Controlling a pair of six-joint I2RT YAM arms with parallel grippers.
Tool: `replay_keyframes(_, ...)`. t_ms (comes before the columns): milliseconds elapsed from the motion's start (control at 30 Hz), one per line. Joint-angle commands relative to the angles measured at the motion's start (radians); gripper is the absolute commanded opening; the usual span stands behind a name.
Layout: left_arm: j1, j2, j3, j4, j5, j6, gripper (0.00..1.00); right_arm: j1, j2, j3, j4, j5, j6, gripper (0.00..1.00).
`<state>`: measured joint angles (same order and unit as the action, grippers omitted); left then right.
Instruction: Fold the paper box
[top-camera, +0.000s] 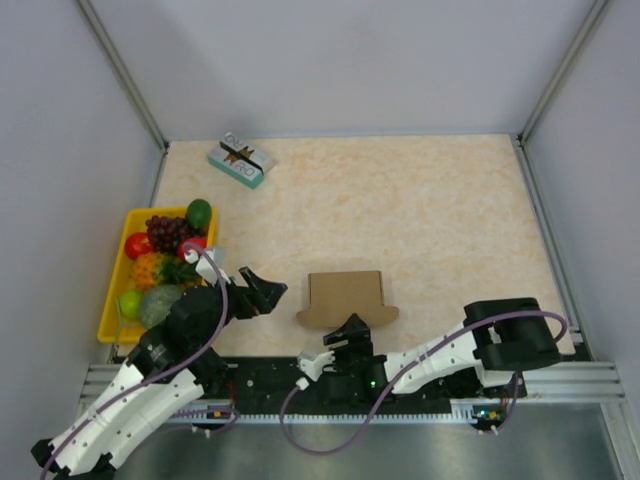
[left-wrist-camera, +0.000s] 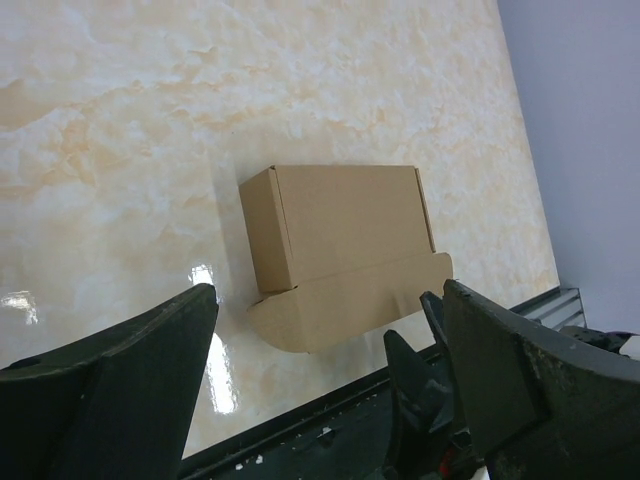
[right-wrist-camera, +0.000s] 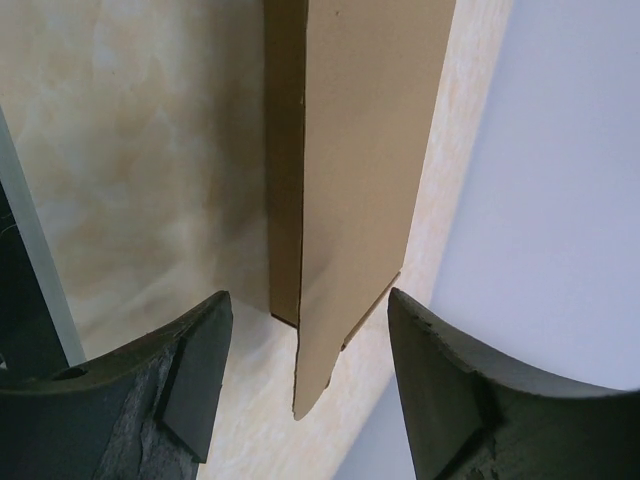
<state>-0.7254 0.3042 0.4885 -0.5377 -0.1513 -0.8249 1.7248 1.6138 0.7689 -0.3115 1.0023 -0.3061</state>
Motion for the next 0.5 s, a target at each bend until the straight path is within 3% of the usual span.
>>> replay_keyframes(0,0.001,-0.075,0.041,-0.027,-0.027,0.015,0.98,0.007,0.061,0.027,0.104,0.104,-0.048,0.63)
replay_keyframes(200,0.001,-0.109,0.045,-0.039,0.004,0.026,0.98,-0.054,0.124,0.009,0.202,0.145,-0.076,0.61)
replay_keyframes(467,0.001,-0.137,0.051,-0.070,-0.008,0.040,0.98,-0.083,0.083,-0.017,0.258,0.114,-0.143,0.37)
